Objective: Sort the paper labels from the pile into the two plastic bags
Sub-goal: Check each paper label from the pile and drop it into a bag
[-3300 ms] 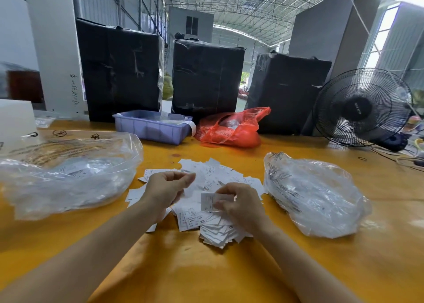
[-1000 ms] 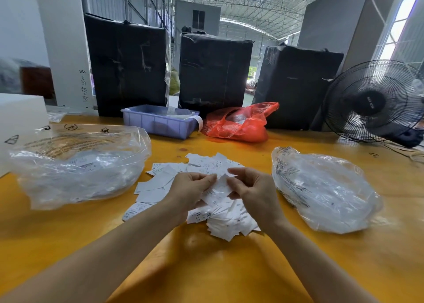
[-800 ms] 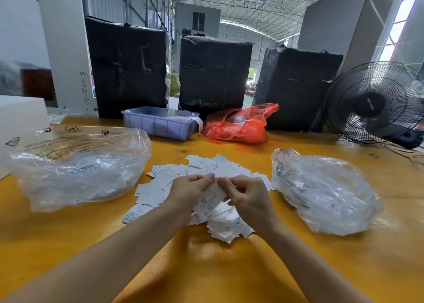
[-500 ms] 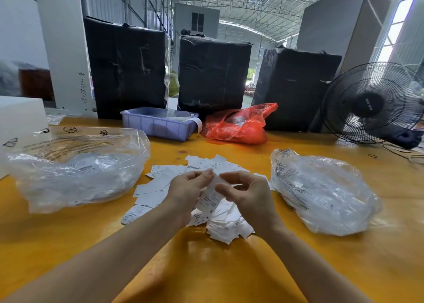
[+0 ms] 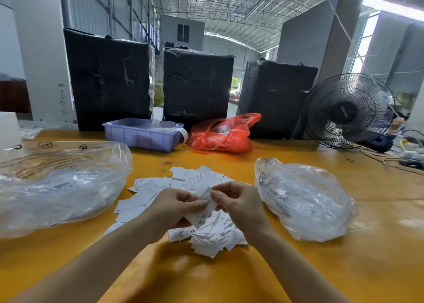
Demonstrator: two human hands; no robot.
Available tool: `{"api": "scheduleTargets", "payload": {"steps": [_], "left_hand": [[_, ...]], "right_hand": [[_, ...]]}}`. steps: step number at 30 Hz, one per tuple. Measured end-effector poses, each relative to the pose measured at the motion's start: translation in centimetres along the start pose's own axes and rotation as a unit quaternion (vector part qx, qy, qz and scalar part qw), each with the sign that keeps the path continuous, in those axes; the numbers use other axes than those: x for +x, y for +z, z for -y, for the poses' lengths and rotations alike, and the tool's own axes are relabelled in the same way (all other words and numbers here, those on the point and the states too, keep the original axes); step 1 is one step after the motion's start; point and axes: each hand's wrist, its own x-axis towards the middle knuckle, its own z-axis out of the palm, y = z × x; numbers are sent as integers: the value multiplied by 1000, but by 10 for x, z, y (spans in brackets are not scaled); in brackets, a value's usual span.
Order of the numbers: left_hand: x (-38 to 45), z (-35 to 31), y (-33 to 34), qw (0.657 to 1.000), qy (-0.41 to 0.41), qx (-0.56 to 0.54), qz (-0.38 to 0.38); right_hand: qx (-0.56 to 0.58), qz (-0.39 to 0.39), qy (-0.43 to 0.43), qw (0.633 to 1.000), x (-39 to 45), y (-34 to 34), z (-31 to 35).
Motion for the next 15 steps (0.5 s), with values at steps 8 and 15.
{"api": "scheduleTargets", "payload": {"steps": [8, 15], "left_hand": [[7, -15, -23, 989, 51, 98, -96], [6, -38, -109, 881, 164, 233, -377]], "right_hand": [[-66, 37, -11, 997, 0, 4, -4], [-94, 44, -16, 994, 1, 2, -10]]}}
